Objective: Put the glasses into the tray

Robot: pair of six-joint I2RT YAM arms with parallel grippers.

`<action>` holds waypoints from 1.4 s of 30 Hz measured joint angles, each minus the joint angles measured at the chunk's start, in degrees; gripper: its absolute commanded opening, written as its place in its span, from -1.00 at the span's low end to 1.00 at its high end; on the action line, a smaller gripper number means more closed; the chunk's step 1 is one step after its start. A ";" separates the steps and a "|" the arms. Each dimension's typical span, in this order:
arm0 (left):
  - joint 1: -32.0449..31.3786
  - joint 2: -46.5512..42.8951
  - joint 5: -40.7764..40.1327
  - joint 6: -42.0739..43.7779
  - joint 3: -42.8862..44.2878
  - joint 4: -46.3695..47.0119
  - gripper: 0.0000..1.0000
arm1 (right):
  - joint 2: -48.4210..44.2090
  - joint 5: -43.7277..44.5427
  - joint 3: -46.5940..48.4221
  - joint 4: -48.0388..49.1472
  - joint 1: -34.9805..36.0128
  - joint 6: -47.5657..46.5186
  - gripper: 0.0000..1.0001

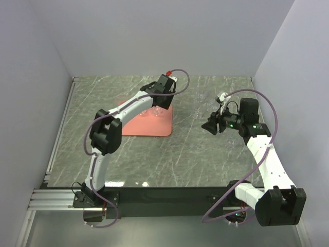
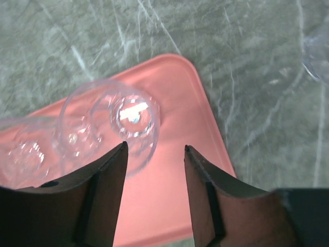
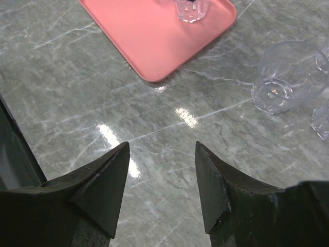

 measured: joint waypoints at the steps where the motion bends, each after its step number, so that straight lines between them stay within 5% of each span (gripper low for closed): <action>1: -0.04 -1.88 0.11 -0.13 -1.77 1.05 0.14 | 0.00 0.15 0.00 0.00 -0.09 -0.02 0.22; 13: 1.07 -38.88 -0.50 -2.21 -30.03 12.81 0.54 | 0.55 3.02 0.00 -0.17 -4.87 -1.33 0.24; 18: 8.02 -51.87 0.28 -3.98 -41.79 14.58 0.66 | 2.82 8.72 0.63 -3.19 -5.38 -3.85 0.27; 22: 15.89 -63.56 -0.20 -4.90 -51.91 15.43 0.99 | 5.92 13.68 2.38 -7.54 -6.45 -6.88 0.27; 28: 19.04 -80.00 -4.07 -5.73 -64.39 17.00 0.99 | 8.98 18.82 3.56 -12.39 -12.09 -9.29 0.27; 42: 19.04 -86.58 -9.20 -6.21 -69.88 18.99 0.99 | 11.34 28.17 4.02 -13.68 -21.03 -10.21 0.24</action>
